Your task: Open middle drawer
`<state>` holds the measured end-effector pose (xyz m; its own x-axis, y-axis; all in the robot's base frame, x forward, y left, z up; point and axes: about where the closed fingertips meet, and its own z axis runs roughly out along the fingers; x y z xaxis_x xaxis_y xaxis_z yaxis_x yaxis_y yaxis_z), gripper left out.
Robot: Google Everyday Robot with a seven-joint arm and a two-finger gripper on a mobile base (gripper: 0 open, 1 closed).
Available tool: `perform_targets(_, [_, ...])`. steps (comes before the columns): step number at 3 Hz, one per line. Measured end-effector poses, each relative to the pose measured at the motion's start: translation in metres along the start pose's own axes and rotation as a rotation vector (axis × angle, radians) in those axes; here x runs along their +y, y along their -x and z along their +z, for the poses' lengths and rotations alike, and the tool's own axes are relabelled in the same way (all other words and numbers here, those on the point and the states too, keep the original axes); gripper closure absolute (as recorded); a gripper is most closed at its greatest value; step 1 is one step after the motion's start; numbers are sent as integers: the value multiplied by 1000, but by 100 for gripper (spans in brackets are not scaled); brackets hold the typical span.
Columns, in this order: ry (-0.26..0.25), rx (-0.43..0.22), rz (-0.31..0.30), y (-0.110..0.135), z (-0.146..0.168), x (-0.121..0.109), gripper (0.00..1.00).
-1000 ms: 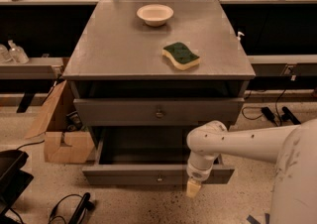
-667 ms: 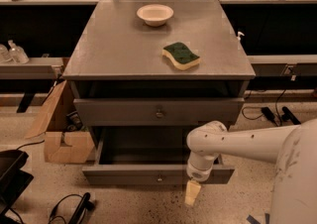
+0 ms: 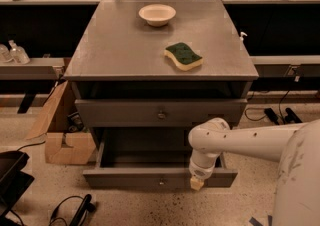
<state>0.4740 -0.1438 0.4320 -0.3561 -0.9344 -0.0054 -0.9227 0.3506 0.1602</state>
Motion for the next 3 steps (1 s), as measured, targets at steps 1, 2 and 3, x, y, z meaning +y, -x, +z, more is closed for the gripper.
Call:
perform_targets(1, [0, 0, 0, 0, 0, 0, 65])
perform_targets(2, [0, 0, 0, 0, -3, 0, 42])
perform_targets(3, [0, 0, 0, 0, -3, 0, 19])
